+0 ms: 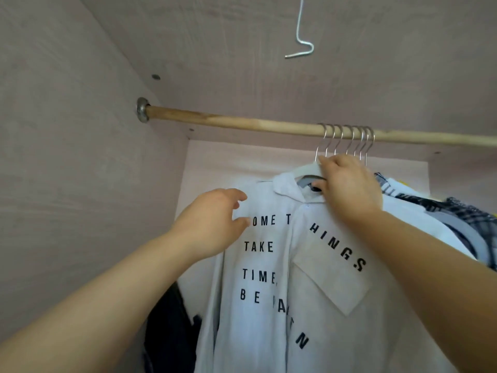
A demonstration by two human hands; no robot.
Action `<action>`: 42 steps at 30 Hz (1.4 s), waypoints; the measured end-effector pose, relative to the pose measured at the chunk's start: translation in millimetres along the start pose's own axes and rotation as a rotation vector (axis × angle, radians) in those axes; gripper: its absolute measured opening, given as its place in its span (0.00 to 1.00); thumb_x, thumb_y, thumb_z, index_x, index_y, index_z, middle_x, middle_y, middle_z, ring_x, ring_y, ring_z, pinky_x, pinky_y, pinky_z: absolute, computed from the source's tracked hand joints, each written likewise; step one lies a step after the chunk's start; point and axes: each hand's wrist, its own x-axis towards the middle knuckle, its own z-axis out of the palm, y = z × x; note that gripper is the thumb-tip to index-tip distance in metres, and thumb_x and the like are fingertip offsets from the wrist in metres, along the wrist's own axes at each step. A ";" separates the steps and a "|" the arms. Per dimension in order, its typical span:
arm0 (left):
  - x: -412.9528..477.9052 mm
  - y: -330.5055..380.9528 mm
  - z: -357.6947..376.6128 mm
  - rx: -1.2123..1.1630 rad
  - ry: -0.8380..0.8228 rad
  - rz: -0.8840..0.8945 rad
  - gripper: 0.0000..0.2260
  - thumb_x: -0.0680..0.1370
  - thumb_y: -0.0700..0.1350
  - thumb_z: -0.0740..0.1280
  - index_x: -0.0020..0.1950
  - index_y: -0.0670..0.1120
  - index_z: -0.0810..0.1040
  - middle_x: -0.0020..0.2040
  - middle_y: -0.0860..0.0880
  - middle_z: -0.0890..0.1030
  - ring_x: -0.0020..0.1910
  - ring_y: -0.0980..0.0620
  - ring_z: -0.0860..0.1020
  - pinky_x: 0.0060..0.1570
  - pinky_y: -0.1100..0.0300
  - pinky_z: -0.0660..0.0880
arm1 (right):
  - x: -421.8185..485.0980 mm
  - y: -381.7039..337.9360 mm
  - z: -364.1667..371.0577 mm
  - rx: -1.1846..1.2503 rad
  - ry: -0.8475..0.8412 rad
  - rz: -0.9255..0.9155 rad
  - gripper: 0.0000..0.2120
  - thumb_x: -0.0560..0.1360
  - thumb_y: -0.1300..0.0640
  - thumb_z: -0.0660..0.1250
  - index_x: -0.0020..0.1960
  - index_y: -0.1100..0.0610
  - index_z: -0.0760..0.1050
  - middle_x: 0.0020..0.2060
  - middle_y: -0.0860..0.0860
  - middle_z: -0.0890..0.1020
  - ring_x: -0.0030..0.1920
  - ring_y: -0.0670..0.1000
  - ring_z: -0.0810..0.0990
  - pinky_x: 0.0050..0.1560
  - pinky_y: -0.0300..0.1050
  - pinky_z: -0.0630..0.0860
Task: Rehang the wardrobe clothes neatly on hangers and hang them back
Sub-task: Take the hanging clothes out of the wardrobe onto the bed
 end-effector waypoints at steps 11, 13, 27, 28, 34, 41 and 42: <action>27.7 17.9 -13.9 0.088 0.149 -0.010 0.20 0.77 0.49 0.63 0.69 0.50 0.67 0.62 0.51 0.74 0.59 0.51 0.73 0.52 0.62 0.66 | 18.8 21.2 7.7 0.212 0.214 -0.027 0.15 0.77 0.53 0.62 0.62 0.54 0.74 0.55 0.54 0.76 0.54 0.58 0.74 0.44 0.46 0.69; 28.5 21.8 -21.7 0.099 0.241 -0.009 0.20 0.77 0.49 0.63 0.69 0.49 0.67 0.64 0.50 0.72 0.62 0.50 0.71 0.54 0.61 0.65 | 22.7 12.3 -1.5 0.277 0.273 -0.032 0.15 0.77 0.52 0.63 0.62 0.54 0.75 0.56 0.54 0.77 0.53 0.59 0.76 0.43 0.47 0.70; -179.2 -13.3 -35.0 0.162 0.517 -0.274 0.16 0.74 0.54 0.60 0.61 0.55 0.74 0.41 0.71 0.71 0.44 0.70 0.71 0.42 0.74 0.65 | -110.0 -138.4 -48.2 0.771 0.435 -0.465 0.11 0.71 0.54 0.70 0.52 0.53 0.82 0.41 0.51 0.82 0.35 0.54 0.81 0.27 0.44 0.75; -201.4 -12.4 -34.7 0.162 0.527 -0.326 0.16 0.74 0.55 0.61 0.61 0.55 0.74 0.42 0.72 0.72 0.46 0.71 0.71 0.43 0.74 0.66 | -122.1 -148.1 -48.9 0.802 0.426 -0.504 0.10 0.72 0.54 0.70 0.52 0.54 0.82 0.40 0.52 0.82 0.35 0.55 0.80 0.27 0.43 0.75; -326.6 13.1 -39.5 0.275 0.603 -0.591 0.17 0.72 0.58 0.59 0.59 0.58 0.74 0.46 0.69 0.74 0.50 0.70 0.71 0.48 0.71 0.67 | -195.5 -207.8 -59.1 1.087 0.407 -0.685 0.09 0.74 0.54 0.68 0.52 0.54 0.82 0.39 0.50 0.82 0.33 0.52 0.80 0.26 0.43 0.76; -451.7 73.6 -73.4 0.678 0.548 -0.845 0.15 0.72 0.54 0.61 0.57 0.53 0.77 0.47 0.66 0.73 0.47 0.62 0.73 0.48 0.61 0.71 | -305.1 -286.7 -87.6 1.599 0.211 -0.706 0.10 0.75 0.52 0.66 0.54 0.51 0.81 0.42 0.47 0.82 0.35 0.46 0.76 0.34 0.38 0.71; -468.4 84.8 -80.8 0.729 0.541 -0.894 0.15 0.72 0.54 0.61 0.56 0.51 0.79 0.47 0.64 0.74 0.48 0.60 0.73 0.49 0.60 0.71 | -322.7 -298.2 -98.5 1.671 0.176 -0.698 0.10 0.75 0.51 0.66 0.54 0.51 0.81 0.42 0.47 0.82 0.36 0.46 0.75 0.35 0.38 0.70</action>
